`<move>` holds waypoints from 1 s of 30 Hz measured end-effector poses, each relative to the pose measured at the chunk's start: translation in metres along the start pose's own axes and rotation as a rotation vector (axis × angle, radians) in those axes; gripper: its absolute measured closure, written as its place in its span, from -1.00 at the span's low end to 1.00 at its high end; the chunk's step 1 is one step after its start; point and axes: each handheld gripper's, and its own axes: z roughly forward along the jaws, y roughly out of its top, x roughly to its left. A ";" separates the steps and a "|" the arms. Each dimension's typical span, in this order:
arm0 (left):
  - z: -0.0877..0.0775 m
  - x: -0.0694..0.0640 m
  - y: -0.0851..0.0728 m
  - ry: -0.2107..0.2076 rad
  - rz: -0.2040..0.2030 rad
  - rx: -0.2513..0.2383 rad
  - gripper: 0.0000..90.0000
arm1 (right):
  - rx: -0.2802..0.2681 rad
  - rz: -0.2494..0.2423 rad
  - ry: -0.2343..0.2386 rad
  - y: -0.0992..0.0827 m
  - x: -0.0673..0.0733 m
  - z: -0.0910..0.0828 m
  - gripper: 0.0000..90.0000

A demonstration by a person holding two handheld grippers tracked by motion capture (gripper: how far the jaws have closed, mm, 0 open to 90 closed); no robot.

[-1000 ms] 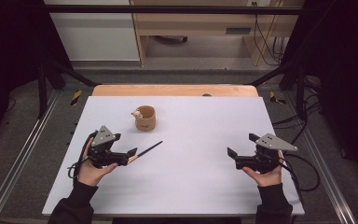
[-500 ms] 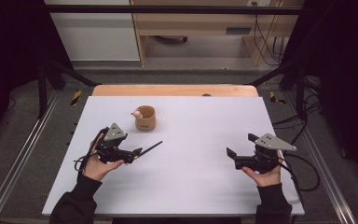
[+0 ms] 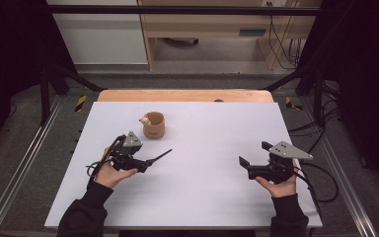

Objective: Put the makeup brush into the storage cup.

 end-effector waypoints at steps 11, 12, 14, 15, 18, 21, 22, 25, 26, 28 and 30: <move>0.019 -0.002 -0.001 -0.018 0.014 0.080 -0.12 | 0.005 0.003 0.004 0.000 0.001 0.001 -0.93; 0.021 -0.002 -0.002 -0.015 0.018 0.083 -0.08 | 0.006 0.002 0.004 0.000 0.001 0.001 -0.93; 0.023 -0.001 -0.002 -0.014 0.017 0.092 -0.02 | 0.006 0.002 0.003 -0.001 0.001 0.001 -0.93; 0.023 -0.001 -0.002 -0.017 0.018 0.104 0.02 | 0.007 0.003 0.002 -0.001 0.001 0.001 -0.93; 0.028 0.000 -0.003 -0.023 0.023 0.122 0.14 | 0.008 -0.001 0.006 -0.001 0.001 0.001 -0.93; 0.032 0.000 -0.003 -0.021 0.024 0.139 0.24 | 0.009 -0.001 0.006 -0.001 0.001 0.002 -0.93; 0.033 0.000 -0.003 -0.020 0.026 0.145 0.27 | 0.010 -0.002 0.006 -0.001 0.001 0.002 -0.93; 0.036 0.000 -0.004 -0.026 0.024 0.160 0.38 | 0.010 -0.001 0.007 -0.001 0.002 0.002 -0.93; 0.036 0.000 -0.004 -0.027 0.024 0.166 0.42 | 0.010 0.000 0.008 -0.001 0.002 0.003 -0.93; 0.037 0.000 -0.004 -0.029 0.024 0.170 0.48 | 0.011 -0.001 0.008 -0.001 0.002 0.003 -0.93; 0.038 0.001 -0.004 -0.033 0.020 0.172 0.54 | 0.011 0.000 0.008 -0.001 0.002 0.002 -0.93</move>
